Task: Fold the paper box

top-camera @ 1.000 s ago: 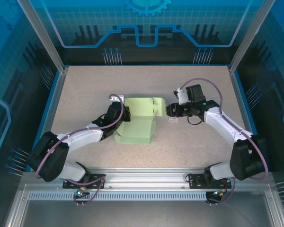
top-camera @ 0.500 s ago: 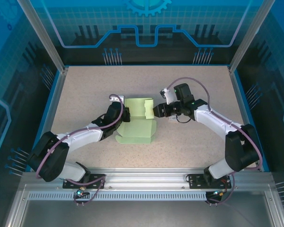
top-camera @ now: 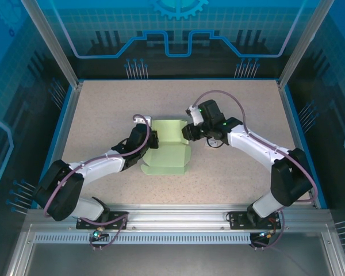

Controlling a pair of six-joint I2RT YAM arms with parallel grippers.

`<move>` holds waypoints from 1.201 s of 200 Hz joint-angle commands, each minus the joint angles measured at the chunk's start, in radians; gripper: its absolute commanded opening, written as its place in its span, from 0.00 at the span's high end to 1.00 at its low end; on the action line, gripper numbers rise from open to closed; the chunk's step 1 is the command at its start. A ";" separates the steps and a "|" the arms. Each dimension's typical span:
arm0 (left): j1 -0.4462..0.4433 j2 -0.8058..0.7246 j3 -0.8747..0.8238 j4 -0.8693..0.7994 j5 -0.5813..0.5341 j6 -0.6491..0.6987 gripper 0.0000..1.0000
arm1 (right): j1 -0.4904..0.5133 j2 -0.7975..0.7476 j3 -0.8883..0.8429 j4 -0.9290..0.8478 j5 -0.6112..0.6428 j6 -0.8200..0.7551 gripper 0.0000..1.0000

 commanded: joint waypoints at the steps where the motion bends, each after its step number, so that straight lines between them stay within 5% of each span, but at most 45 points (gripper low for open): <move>1: -0.018 -0.005 0.024 0.000 0.035 -0.005 0.91 | 0.062 0.046 0.071 -0.077 0.221 0.019 0.73; 65: -0.029 -0.007 0.027 -0.005 0.029 -0.012 0.91 | 0.162 0.142 0.147 -0.199 0.618 0.110 0.82; 140: -0.031 0.000 0.029 -0.009 0.017 -0.008 0.91 | 0.208 0.221 0.231 -0.339 0.848 0.145 0.83; 240: -0.031 -0.008 0.027 -0.024 -0.008 -0.001 0.91 | 0.171 0.160 0.166 -0.300 0.479 0.163 0.69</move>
